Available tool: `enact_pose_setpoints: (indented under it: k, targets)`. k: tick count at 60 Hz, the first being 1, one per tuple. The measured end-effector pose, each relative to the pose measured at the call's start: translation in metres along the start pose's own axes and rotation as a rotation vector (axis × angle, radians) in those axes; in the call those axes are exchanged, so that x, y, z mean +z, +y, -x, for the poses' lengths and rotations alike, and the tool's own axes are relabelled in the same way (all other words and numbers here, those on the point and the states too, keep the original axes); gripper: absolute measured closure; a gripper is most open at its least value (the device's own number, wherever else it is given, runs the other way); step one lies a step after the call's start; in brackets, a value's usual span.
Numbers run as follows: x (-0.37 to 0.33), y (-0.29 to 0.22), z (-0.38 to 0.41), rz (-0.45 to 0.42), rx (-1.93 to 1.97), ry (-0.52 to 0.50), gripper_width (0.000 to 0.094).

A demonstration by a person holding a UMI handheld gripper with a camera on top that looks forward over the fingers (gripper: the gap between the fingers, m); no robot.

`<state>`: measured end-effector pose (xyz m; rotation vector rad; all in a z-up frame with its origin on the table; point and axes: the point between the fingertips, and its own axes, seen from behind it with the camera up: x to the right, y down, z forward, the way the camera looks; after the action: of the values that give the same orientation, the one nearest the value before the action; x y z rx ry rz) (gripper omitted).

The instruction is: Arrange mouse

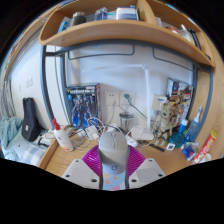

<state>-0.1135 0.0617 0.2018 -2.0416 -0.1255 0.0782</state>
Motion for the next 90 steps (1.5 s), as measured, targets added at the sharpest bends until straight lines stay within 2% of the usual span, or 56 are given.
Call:
enact_pose_setpoints:
  k: [7, 21, 30, 31, 34, 35, 39, 45, 47, 48, 49, 50, 55, 65, 76, 90]
  targets:
    - [0.042, 0.027, 0.017, 0.061, 0.02, -0.013, 0.0649]
    - [0.1, 0.128, 0.035, 0.23, 0.006, -0.026, 0.0646]
    - [0.109, 0.165, 0.031, 0.274, 0.02, 0.005, 0.0639]
    - [0.11, 0.167, 0.029, 0.277, 0.021, 0.011, 0.0611]
    - [0.11, 0.176, 0.026, 0.291, 0.034, 0.026, 0.0608]
    - [0.109, 0.18, 0.025, 0.296, 0.042, 0.031, 0.0566]
    - [0.108, 0.18, 0.024, 0.28, 0.06, 0.037, 0.0501]
    - [0.107, 0.186, 0.024, 0.302, 0.058, 0.037, 0.0445]
    - [0.107, 0.186, 0.024, 0.308, 0.056, 0.036, 0.0405]
    - [0.106, 0.186, 0.025, 0.315, 0.056, 0.036, 0.0324]
    - [0.105, 0.187, 0.025, 0.32, 0.057, 0.038, 0.0283]
    - [0.104, 0.186, 0.024, 0.325, 0.058, 0.041, 0.0223]
    - [0.098, 0.173, 0.024, 0.318, 0.064, 0.048, 0.0091]
    - [0.061, 0.103, 0.029, 0.248, 0.068, 0.025, 0.0107]
    - [-0.016, 0.02, 0.037, 0.168, 0.078, 0.016, 0.0107]
    - [-0.111, -0.031, 0.047, 0.074, 0.053, 0.015, 0.0106]
